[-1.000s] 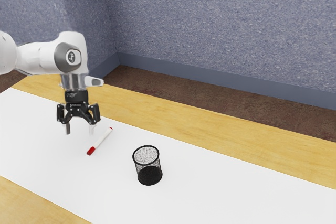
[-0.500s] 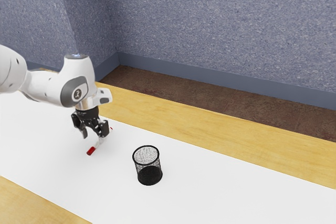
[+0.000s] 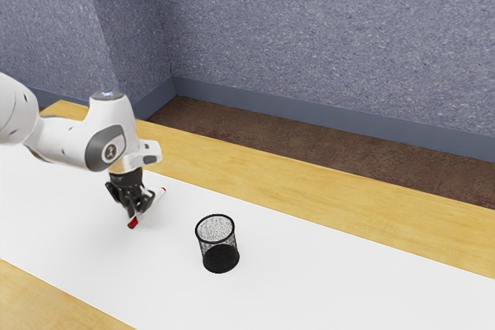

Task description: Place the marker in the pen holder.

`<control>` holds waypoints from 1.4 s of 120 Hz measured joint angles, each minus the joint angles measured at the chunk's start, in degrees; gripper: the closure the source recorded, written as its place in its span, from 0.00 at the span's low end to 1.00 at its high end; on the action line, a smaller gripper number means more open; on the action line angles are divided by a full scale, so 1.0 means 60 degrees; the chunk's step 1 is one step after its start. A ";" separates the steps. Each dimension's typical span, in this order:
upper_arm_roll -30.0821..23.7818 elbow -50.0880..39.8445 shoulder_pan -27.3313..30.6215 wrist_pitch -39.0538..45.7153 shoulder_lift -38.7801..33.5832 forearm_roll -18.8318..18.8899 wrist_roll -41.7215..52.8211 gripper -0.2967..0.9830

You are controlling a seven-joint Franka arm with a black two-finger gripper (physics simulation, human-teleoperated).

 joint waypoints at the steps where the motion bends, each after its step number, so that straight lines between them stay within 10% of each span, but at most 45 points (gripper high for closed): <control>1: 0.0000 -0.0007 0.0006 0.0004 0.0002 -0.0001 0.0004 0.70; 68: -0.0186 0.0050 0.0343 0.0045 0.0166 0.0022 0.0093 0.78; 129: -0.1072 -0.1539 -0.2906 -0.1945 -0.5387 0.0115 -0.0208 0.80; 168: -0.2135 -0.1573 -0.3198 -0.2735 -0.5819 0.0028 -0.0798 0.79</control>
